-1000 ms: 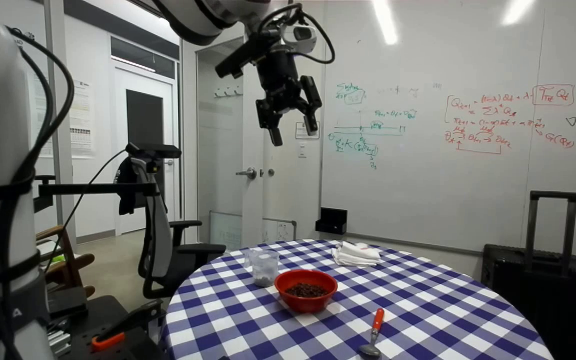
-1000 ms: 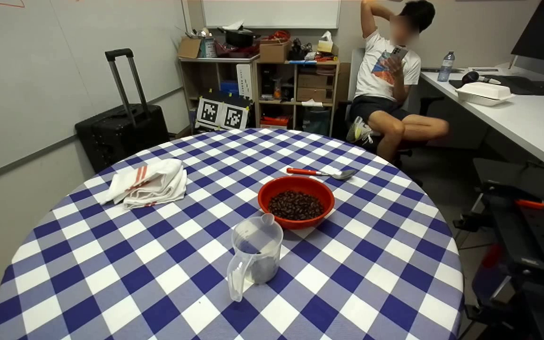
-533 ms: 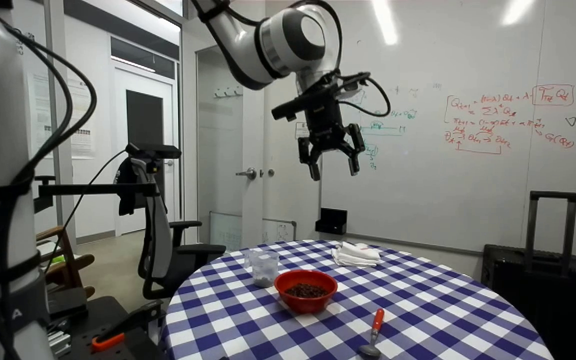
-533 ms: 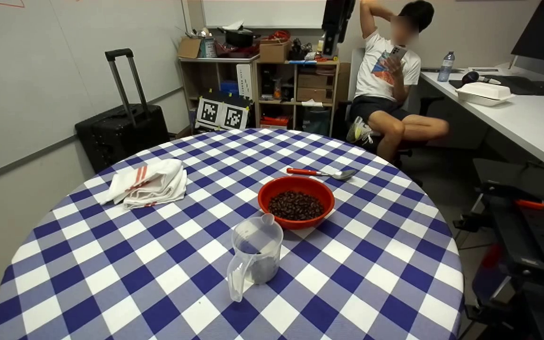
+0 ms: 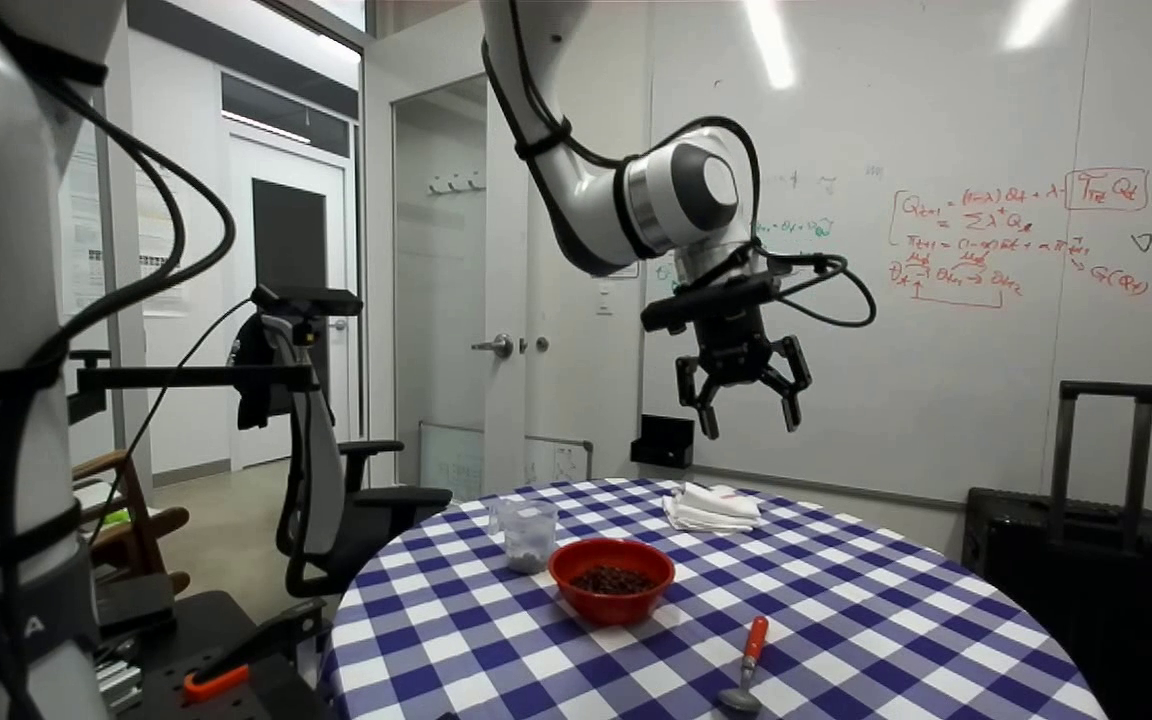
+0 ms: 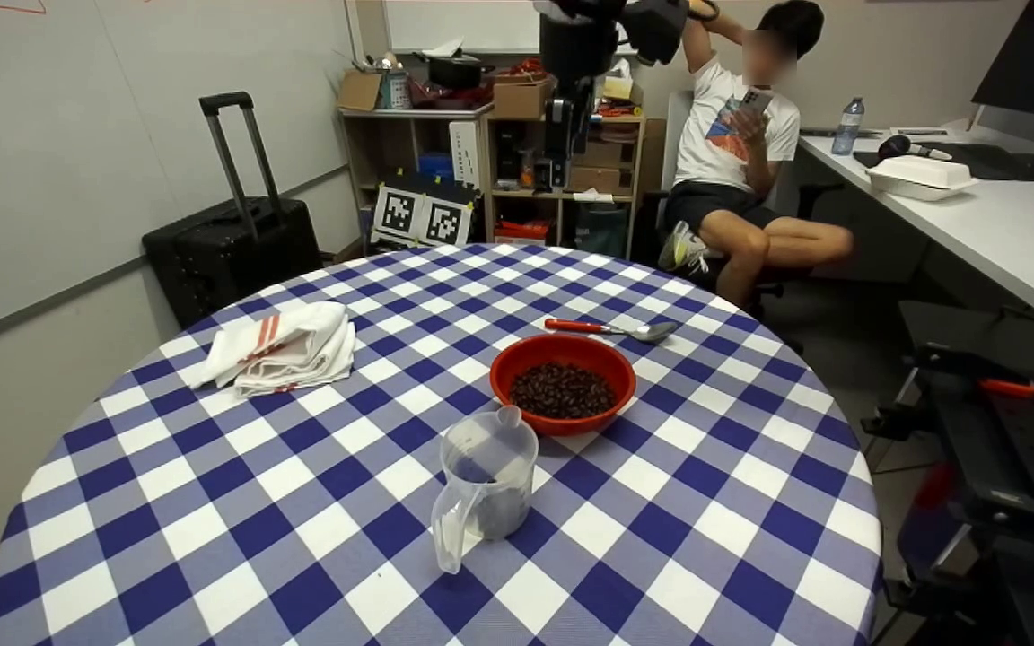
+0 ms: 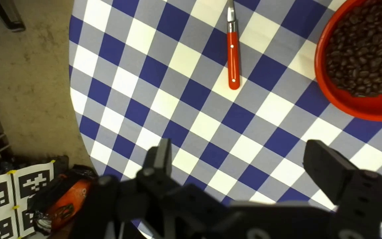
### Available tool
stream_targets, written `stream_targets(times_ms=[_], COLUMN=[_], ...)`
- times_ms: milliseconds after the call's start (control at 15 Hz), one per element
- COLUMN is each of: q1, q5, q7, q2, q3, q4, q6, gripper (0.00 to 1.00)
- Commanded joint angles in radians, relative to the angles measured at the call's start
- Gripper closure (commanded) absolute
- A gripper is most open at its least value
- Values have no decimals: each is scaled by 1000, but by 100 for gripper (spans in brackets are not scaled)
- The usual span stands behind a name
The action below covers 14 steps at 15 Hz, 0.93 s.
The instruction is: Use the spoon to place coffee beans from the red bowl into the clear jug.
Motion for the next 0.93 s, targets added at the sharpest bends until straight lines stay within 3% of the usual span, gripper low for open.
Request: stream_targets(times_ms=[0, 467, 867], q1=[-4, -70, -93], q5=[27, 139, 144], q7=[-67, -247, -299], q2=[160, 352, 457], q3=[-13, 40, 37], q4=[140, 290, 347], q6=[7, -30, -45], gripper=[0, 0, 0])
